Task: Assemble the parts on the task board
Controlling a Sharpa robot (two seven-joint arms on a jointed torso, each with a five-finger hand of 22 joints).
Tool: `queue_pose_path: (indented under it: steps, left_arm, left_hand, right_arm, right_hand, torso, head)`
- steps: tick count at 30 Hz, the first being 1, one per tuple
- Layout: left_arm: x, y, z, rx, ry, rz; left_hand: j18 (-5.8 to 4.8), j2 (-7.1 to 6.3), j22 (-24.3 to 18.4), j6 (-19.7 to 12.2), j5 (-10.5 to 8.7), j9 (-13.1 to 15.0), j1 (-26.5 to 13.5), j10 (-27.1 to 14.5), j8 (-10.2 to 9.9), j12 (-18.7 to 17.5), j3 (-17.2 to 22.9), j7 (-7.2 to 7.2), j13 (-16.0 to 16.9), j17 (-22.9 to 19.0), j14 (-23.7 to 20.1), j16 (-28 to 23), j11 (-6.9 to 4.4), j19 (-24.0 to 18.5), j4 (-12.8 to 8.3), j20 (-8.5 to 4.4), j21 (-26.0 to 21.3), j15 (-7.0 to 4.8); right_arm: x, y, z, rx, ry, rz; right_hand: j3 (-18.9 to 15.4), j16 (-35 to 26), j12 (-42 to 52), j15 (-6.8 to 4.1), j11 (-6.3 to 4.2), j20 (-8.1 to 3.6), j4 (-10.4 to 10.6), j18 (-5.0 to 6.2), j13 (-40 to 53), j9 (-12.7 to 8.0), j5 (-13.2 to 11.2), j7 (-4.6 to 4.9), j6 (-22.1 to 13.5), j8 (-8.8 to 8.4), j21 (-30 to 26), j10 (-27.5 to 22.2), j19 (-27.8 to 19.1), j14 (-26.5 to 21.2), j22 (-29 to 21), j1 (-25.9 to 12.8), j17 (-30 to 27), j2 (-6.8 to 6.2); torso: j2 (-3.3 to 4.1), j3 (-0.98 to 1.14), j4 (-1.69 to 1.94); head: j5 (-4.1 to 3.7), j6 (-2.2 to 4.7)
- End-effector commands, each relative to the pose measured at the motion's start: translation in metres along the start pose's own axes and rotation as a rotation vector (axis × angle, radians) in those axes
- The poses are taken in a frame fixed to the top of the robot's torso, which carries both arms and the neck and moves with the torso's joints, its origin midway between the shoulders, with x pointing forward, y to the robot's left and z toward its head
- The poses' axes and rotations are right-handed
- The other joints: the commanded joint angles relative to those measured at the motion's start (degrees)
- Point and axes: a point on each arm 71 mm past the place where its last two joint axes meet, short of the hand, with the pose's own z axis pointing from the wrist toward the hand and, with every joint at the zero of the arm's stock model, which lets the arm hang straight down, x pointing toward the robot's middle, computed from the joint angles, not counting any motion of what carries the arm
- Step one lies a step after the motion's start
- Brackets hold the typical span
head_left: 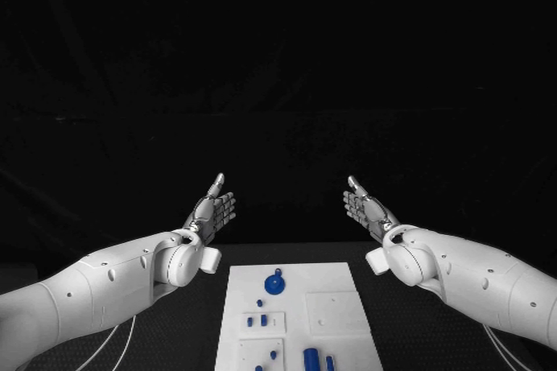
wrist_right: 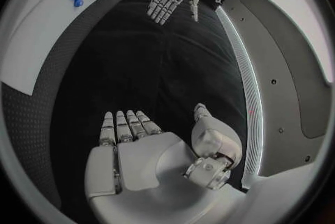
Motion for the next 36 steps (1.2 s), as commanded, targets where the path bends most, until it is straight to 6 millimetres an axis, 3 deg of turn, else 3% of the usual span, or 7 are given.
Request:
queue_pose_path:
  steps: [1, 4, 8, 14, 20, 36]
  left_arm:
    - [0.008, 0.001, -0.01, 0.057, -0.109, 0.018]
    - [0.024, 0.005, -0.026, 0.072, -0.144, 0.01]
    - [0.041, 0.008, -0.046, 0.088, -0.182, 0.005]
    - [0.059, 0.008, -0.069, 0.105, -0.222, 0.003]
    - [0.065, 0.007, -0.078, 0.11, -0.236, 0.004]
    - [0.065, 0.007, -0.078, 0.11, -0.236, 0.004]
  left_hand:
    - [-0.43, 0.56, -20.19, -4.76, -0.6, -3.08, -8.0, -7.84, -1.54, -0.66, -3.15, -0.94, -1.02, -2.9, -4.85, -2.1, -0.78, -3.84, 1.17, -0.21, -2.22, -0.83]
    - [-0.43, 0.56, -20.19, -4.76, -0.6, -3.08, -8.0, -7.84, -1.54, -0.66, -3.15, -0.94, -1.02, -2.9, -4.85, -2.1, -0.78, -3.84, 1.17, -0.21, -2.22, -0.83]
    - [-0.43, 0.56, -20.19, -4.76, -0.6, -3.08, -8.0, -7.84, -1.54, -0.66, -3.15, -0.94, -1.02, -2.9, -4.85, -2.1, -0.78, -3.84, 1.17, -0.21, -2.22, -0.83]
    - [-0.43, 0.56, -20.19, -4.76, -0.6, -3.08, -8.0, -7.84, -1.54, -0.66, -3.15, -0.94, -1.02, -2.9, -4.85, -2.1, -0.78, -3.84, 1.17, -0.21, -2.22, -0.83]
    - [-0.43, 0.56, -20.19, -4.76, -0.6, -3.08, -8.0, -7.84, -1.54, -0.66, -3.15, -0.94, -1.02, -2.9, -4.85, -2.1, -0.78, -3.84, 1.17, -0.21, -2.22, -0.83]
    - [-0.43, 0.56, -20.19, -4.76, -0.6, -3.08, -8.0, -7.84, -1.54, -0.66, -3.15, -0.94, -1.02, -2.9, -4.85, -2.1, -0.78, -3.84, 1.17, -0.21, -2.22, -0.83]
  right_arm:
    - [0.005, 0.004, -0.01, -0.066, -0.109, 0.072]
    - [0.019, 0.004, -0.026, -0.086, -0.145, 0.126]
    - [0.035, 0.004, -0.046, -0.098, -0.189, 0.183]
    - [0.052, 0.006, -0.073, -0.095, -0.241, 0.24]
    - [0.06, 0.008, -0.087, -0.088, -0.264, 0.262]
    - [0.06, 0.008, -0.088, -0.088, -0.265, 0.263]
  right_hand:
    - [-2.93, -2.39, -1.85, -1.0, -0.93, -1.12, 1.67, -1.64, -2.06, -3.4, -0.67, -1.01, -4.94, -1.11, -2.38, -5.21, -3.12, -4.87, -7.87, -5.21, -3.41, 0.49]
    - [-2.93, -2.39, -1.85, -1.0, -0.93, -1.12, 1.67, -1.64, -2.06, -3.4, -0.67, -1.01, -4.94, -1.11, -2.38, -5.21, -3.12, -4.87, -7.87, -5.21, -3.41, 0.49]
    - [-2.93, -2.39, -1.85, -1.0, -0.93, -1.12, 1.67, -1.64, -2.06, -3.4, -0.67, -1.01, -4.94, -1.11, -2.38, -5.21, -3.12, -4.87, -7.87, -5.21, -3.41, 0.49]
    - [-2.93, -2.39, -1.85, -1.0, -0.93, -1.12, 1.67, -1.64, -2.06, -3.4, -0.67, -1.01, -4.94, -1.11, -2.38, -5.21, -3.12, -4.87, -7.87, -5.21, -3.41, 0.49]
    - [-2.93, -2.39, -1.85, -1.0, -0.93, -1.12, 1.67, -1.64, -2.06, -3.4, -0.67, -1.01, -4.94, -1.11, -2.38, -5.21, -3.12, -4.87, -7.87, -5.21, -3.41, 0.49]
    - [-2.93, -2.39, -1.85, -1.0, -0.93, -1.12, 1.67, -1.64, -2.06, -3.4, -0.67, -1.01, -4.94, -1.11, -2.38, -5.21, -3.12, -4.87, -7.87, -5.21, -3.41, 0.49]
  torso:
    - [-1.22, -0.34, 0.97]
    - [-1.68, -0.46, 1.33]
    - [-1.9, -0.52, 1.5]
    - [-1.91, -0.52, 1.51]
    - [-1.91, -0.52, 1.51]
    - [-1.91, -0.52, 1.51]
  head:
    - [-0.74, -2.69]
    - [-1.08, -4.02]
    - [-1.25, -4.67]
    - [-1.26, -4.68]
    - [-1.26, -4.68]
    - [-1.26, -4.68]
